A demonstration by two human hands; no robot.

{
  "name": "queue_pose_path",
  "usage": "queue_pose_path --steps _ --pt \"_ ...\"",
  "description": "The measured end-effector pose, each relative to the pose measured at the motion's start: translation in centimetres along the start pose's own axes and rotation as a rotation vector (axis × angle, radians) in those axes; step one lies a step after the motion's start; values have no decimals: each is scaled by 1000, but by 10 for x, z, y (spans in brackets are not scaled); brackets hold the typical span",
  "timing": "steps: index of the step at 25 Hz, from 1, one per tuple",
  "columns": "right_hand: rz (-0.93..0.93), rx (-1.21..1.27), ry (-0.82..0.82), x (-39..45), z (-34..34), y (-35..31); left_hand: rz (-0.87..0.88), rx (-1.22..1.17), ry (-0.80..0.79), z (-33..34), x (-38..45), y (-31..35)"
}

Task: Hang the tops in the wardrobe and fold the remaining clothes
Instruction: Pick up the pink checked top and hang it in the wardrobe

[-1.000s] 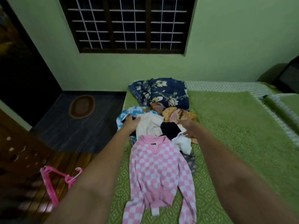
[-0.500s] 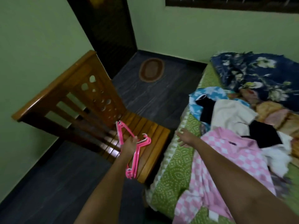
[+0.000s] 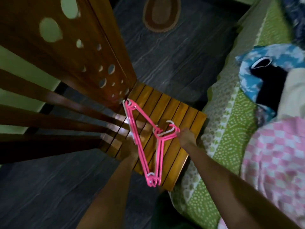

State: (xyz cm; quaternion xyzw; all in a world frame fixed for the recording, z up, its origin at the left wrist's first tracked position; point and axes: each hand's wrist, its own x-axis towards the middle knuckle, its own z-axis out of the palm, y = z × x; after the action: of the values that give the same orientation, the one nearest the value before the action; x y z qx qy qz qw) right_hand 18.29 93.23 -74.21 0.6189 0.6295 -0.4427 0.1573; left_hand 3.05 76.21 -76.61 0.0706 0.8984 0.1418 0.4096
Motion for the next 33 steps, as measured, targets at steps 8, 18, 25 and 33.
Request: queue_pose_path --steps 8,18,25,33 --pt "3 116 112 27 38 2 -17 -46 77 10 11 12" --pt "-113 559 84 -2 -46 56 212 -330 94 20 -48 74" --pt "-1 1167 140 -38 -179 217 327 -629 -209 216 -194 226" --pt "112 1218 580 -31 -366 470 1128 615 -291 395 -267 370"
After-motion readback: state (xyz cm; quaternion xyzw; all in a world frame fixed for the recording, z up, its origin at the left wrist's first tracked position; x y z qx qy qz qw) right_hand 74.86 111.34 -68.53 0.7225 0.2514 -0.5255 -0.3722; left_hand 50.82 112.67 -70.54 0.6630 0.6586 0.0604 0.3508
